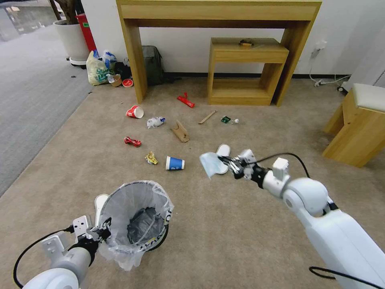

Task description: Pick up the trash bin and place the garbage on the floor into it.

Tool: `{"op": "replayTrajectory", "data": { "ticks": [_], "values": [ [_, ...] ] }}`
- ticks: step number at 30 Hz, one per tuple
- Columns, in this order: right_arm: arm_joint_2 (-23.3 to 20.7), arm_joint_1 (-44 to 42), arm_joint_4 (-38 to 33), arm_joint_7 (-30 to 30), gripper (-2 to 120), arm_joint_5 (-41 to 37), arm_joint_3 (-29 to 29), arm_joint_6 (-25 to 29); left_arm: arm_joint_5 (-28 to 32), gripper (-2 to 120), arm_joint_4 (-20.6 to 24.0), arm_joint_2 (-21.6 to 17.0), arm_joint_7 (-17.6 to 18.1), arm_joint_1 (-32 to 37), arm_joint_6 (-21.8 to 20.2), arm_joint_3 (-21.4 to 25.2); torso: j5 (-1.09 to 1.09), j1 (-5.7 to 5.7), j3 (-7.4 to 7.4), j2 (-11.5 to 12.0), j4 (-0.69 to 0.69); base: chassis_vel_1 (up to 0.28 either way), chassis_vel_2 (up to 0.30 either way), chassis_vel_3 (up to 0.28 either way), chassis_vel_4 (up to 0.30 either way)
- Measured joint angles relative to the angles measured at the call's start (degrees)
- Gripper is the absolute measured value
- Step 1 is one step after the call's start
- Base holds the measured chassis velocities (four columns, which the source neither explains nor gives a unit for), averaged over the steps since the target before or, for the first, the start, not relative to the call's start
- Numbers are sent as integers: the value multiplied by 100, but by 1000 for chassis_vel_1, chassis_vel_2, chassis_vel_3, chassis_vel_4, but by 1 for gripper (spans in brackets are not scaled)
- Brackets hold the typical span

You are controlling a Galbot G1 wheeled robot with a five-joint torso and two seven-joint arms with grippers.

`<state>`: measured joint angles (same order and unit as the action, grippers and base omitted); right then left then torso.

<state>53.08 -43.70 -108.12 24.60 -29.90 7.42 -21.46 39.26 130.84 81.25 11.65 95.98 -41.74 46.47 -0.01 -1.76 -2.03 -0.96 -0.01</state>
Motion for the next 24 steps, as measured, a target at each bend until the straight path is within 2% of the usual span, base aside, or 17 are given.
{"op": "replayTrajectory", "data": {
  "ticks": [3, 4, 8, 15, 20, 24],
  "values": [
    [38, 668, -30, -69, 0, -283, -559, -119, -76, 0, -62, -101, -67, -29, -31, -40, -1, 0, 0, 0, 0, 0, 0, 0, 0],
    [38, 668, -30, -69, 0, -283, -559, -119, -76, 0, -62, -101, -67, -29, -31, -40, -1, 0, 0, 0, 0, 0, 0, 0, 0],
    [240, 1265, -88, -219, 0, -661, -1487, -278, -121, 0, -172, -195, -75, -89, -39, -90, 0, 0, -1, 0, 1, 0, 0, 0, 0],
    [410, 1472, -177, -314, 0, -920, -2256, -373, -107, 0, -201, -200, -52, -142, -42, -104, -1, 0, 0, 0, 0, 0, 0, 0, 0],
    [467, 1517, -226, -360, 0, -1020, -2491, -408, -91, 0, -211, -197, -41, -160, -42, -105, 0, 0, 0, 0, 0, 0, 0, 0, 0],
    [537, 1530, -225, -434, 0, -1155, -2894, -475, -78, 0, -246, -178, -18, -189, -42, -110, 0, 0, 0, 0, 0, 0, 0, 0, 0]
  ]
}}
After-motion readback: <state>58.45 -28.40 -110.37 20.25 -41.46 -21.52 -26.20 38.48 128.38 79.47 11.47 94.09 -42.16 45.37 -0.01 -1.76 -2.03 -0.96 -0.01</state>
